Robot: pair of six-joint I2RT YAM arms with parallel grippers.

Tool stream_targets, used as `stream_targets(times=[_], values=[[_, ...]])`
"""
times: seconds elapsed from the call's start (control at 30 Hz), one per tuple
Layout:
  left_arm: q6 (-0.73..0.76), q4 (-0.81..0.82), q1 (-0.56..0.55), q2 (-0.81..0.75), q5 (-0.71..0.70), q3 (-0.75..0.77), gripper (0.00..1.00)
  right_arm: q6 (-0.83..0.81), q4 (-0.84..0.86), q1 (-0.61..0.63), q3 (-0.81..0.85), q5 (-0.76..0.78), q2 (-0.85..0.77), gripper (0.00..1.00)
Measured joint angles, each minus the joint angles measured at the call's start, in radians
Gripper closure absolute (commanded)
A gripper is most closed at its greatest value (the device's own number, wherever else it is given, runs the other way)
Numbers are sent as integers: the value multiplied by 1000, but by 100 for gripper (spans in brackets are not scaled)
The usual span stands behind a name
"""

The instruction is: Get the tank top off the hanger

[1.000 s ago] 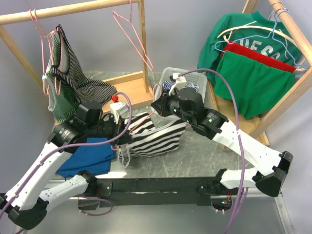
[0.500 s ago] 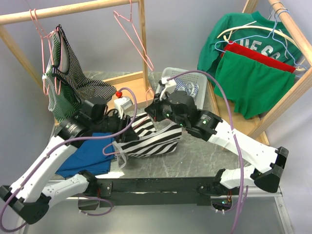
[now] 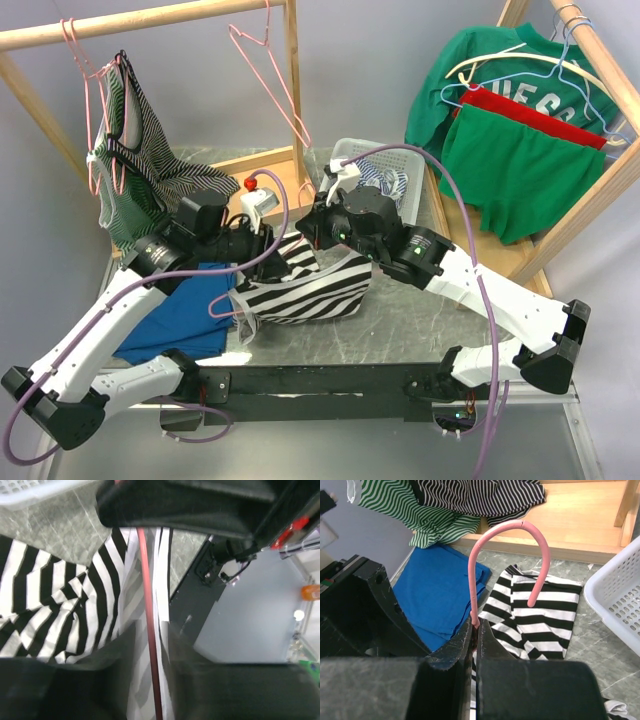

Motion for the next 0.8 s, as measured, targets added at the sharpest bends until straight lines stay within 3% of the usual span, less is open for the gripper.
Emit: stream_targets(times=[0.13, 0.37, 0.4, 0.47, 0.5, 0.57, 0.63, 0.8], values=[[-28, 37, -4, 6, -17, 0, 99, -1, -8, 3, 6, 4, 0, 100], [-42, 42, -11, 6, -51, 0, 99, -5, -17, 3, 12, 13, 0, 100], [-41, 41, -12, 6, -57, 1, 99, -6, -17, 3, 12, 13, 0, 78], [-41, 39, -14, 5, -66, 5, 99, -6, -16, 3, 12, 12, 0, 58], [-41, 39, -15, 4, -77, 6, 99, -1, -12, 4, 12, 11, 0, 38], [-42, 38, -14, 1, -110, 6, 99, 11, -13, 5, 11, 12, -8, 31], [-45, 37, -12, -2, -147, 6, 99, 21, -16, 8, 2, 27, -34, 17], [-47, 31, -12, -10, -204, 6, 99, 68, -48, 10, -57, 144, -180, 22]])
